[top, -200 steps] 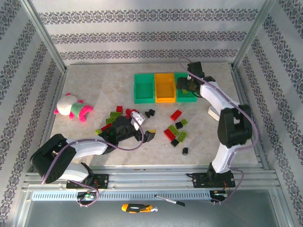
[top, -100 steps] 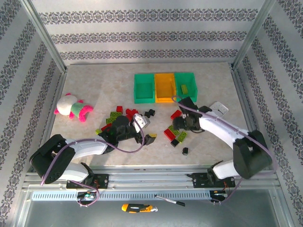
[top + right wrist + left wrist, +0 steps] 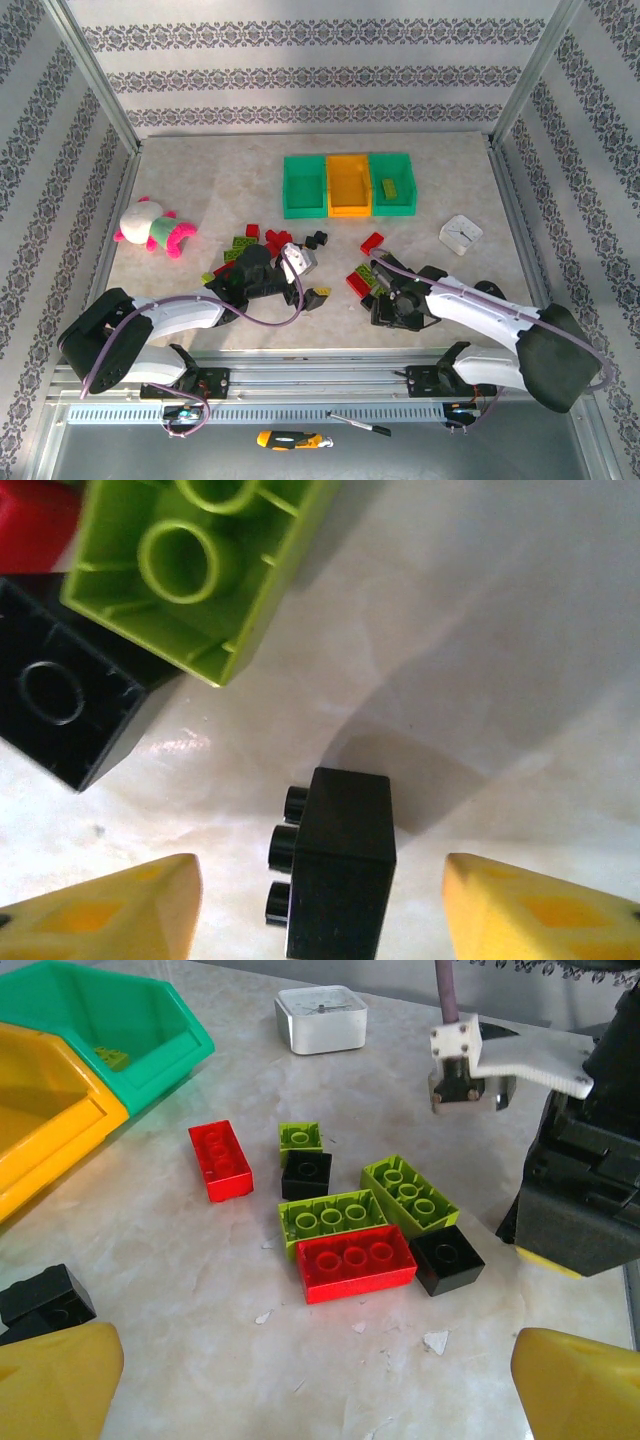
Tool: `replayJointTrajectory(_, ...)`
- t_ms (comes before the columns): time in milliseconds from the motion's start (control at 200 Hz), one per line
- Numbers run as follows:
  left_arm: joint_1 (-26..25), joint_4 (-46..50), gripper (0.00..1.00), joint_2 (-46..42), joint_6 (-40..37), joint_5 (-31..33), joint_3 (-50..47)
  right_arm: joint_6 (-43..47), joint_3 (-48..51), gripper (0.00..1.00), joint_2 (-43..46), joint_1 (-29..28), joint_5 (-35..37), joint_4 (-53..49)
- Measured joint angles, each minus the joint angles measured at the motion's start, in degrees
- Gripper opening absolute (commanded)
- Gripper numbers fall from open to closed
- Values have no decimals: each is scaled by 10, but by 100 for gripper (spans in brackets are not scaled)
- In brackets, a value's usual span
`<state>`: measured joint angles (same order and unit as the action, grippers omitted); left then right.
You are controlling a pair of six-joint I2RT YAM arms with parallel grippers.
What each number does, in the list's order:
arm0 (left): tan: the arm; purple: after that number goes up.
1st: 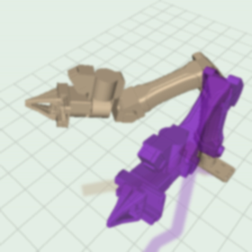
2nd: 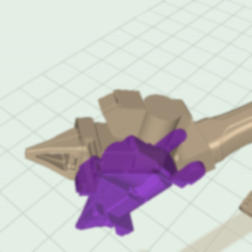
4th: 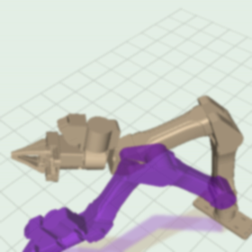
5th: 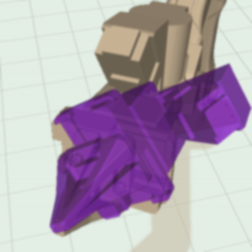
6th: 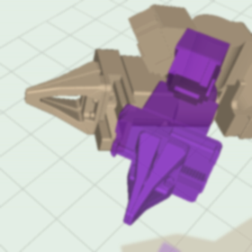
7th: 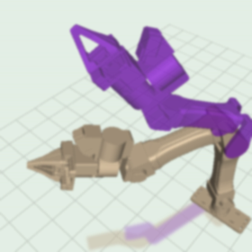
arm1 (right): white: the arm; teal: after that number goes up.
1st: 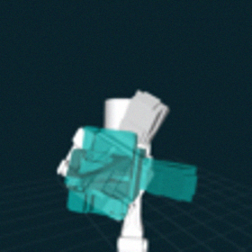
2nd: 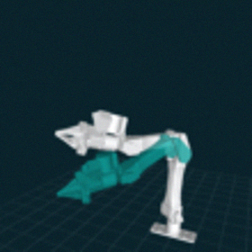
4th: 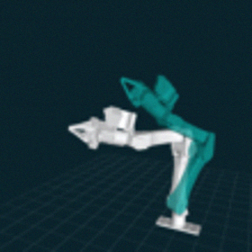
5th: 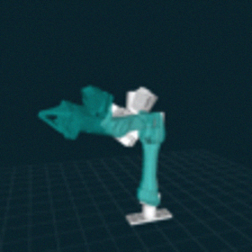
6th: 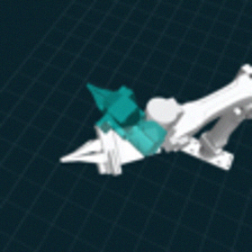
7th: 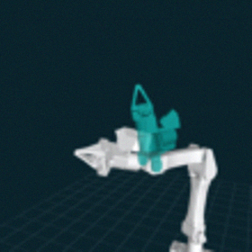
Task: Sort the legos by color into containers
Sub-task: Pick up the lego from the bottom-center of the table, then place the lego in the container.
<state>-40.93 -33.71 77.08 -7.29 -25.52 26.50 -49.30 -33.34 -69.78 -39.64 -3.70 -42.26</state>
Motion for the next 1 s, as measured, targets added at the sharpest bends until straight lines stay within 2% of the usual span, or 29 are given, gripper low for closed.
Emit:
replayJointTrajectory(110, 0, 0, 99, -4, 0, 0, 0, -14, 1, 35, -9, 0, 0, 5)
replayJointTrajectory(275, 0, 0, 99, -18, 1, 3, 0, -13, -5, 27, -4, 0, 8, -7)
replayJointTrajectory(460, 0, 0, 99, -24, 11, 10, -4, 9, -61, 25, 20, 2, 32, -43)
replayJointTrajectory(610, 0, 0, 99, -27, 20, 22, -14, 48, -136, 23, 12, 37, 49, -32)
replayJointTrajectory(779, 0, 0, 99, -27, 33, 31, -19, 107, -259, 23, -101, 101, 60, 28)
replayJointTrajectory(999, 0, -1, 99, -45, 48, 46, -32, 169, -417, 23, -280, 136, 64, 106)
